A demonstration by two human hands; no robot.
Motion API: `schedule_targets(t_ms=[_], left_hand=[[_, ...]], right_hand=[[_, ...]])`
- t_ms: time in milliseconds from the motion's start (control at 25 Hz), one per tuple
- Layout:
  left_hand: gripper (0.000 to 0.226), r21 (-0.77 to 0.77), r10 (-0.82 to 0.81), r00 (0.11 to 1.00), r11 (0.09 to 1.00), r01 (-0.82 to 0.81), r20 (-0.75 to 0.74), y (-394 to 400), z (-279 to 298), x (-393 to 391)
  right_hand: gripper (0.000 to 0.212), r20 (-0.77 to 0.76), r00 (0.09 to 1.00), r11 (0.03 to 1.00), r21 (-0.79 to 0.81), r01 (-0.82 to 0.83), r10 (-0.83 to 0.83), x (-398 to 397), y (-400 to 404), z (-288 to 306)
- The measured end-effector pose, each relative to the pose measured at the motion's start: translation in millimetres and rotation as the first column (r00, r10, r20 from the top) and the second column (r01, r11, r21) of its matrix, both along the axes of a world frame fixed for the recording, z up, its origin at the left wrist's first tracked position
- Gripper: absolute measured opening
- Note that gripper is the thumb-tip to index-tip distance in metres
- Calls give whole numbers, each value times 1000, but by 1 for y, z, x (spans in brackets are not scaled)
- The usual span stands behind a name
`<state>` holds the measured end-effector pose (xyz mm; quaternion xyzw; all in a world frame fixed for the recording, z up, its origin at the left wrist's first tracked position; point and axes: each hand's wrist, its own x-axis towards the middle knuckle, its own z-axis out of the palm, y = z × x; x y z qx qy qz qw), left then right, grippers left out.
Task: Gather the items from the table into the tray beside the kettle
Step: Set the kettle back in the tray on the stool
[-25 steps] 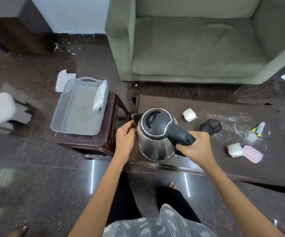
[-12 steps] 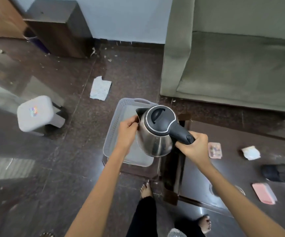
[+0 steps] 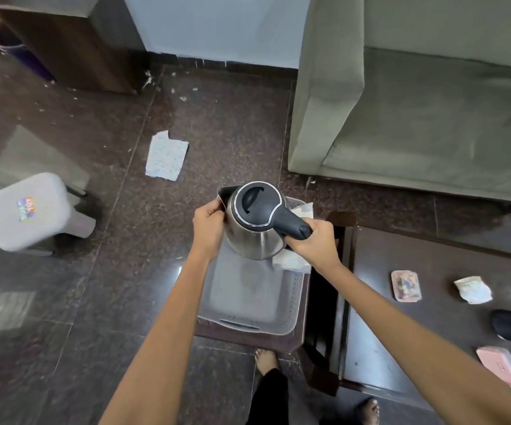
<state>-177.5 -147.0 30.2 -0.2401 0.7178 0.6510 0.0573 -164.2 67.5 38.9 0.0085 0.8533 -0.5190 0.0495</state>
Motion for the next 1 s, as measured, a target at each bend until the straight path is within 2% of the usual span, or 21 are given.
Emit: schedule_targets(t_ms=[160, 280, 480, 720, 1000], left_hand=[[53, 35, 4, 1000, 999, -4, 13, -4, -15, -3], [55, 90, 29, 1000, 996, -29, 1, -6, -17, -2], [63, 137, 47, 999, 990, -43, -22, -9, -23, -8], [64, 173, 61, 998, 983, -59, -5, -7, -33, -4], [67, 95, 75, 997, 992, -77, 22, -7, -42, 1]], right_hand=[[45, 34, 999, 1000, -3, 0, 0, -7, -7, -14], [37, 12, 999, 999, -4, -36, 36, -15, -8, -17], [53, 33, 997, 996, 39, -76, 75, -26, -13, -35], [29, 102, 987, 986, 104, -133, 122, -35, -10, -51], [25, 202, 958, 967, 114, -228, 202, -45, -10, -52]])
